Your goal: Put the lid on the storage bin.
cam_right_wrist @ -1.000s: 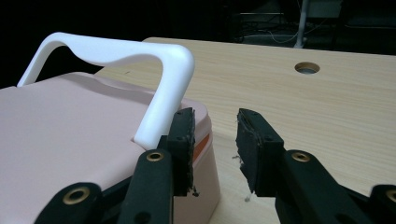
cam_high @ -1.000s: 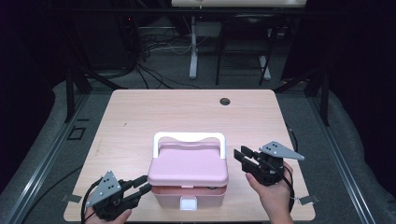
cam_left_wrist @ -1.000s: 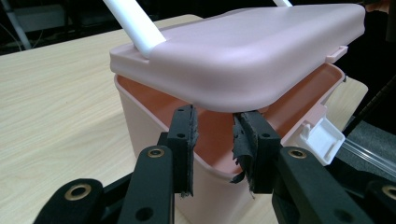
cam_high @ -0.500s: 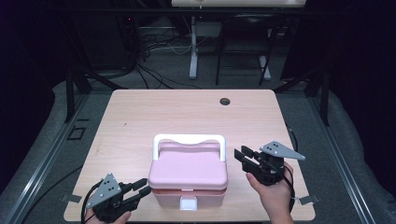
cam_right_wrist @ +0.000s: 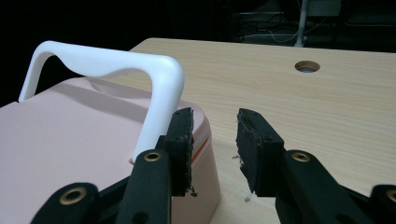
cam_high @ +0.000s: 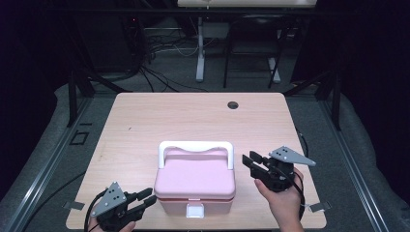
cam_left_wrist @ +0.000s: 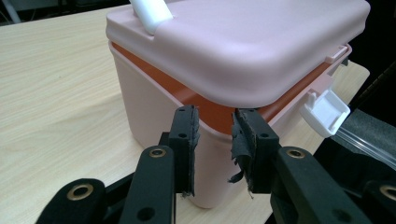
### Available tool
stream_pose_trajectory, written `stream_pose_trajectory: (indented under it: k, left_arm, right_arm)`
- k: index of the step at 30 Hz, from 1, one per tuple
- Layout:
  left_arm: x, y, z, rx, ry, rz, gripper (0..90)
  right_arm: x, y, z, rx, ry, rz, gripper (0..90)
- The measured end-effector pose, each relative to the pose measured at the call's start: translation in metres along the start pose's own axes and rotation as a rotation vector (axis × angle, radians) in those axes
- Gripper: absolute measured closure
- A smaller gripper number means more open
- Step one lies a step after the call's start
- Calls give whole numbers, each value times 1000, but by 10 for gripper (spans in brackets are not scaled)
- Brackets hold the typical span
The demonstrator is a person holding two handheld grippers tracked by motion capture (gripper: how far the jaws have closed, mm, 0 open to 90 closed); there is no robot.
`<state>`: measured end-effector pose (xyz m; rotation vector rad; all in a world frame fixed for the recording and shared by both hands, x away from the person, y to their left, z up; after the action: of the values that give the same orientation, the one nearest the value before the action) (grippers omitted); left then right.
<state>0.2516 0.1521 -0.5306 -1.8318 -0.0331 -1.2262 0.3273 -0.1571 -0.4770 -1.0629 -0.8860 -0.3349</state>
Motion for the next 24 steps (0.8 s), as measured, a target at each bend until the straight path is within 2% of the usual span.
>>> stream_pose_trajectory:
  k: [9, 18, 24]
  left_arm:
    - [-4, 2, 1, -6, -3, 12, 695]
    - [-8, 1, 3, 6, -9, 25, 695]
    - [-8, -1, 10, 13, -38, 9, 698]
  right_arm:
    - [-1, 1, 0, 1, 0, 6, 658]
    - [-1, 1, 0, 2, 4, 2, 658]
    - [-1, 1, -1, 1, 5, 1, 658]
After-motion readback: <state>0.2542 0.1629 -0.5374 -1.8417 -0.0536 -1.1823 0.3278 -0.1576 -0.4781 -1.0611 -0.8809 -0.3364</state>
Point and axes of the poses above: each handheld gripper's, and its own axes: y roughly forward along the jaws, x roughly out of its top, z roughly to its left, the point moved 9 cm from there along y, roughly forward along the jaws, and after that the axes turned 15 degrees about z, right-handed, at the moved point
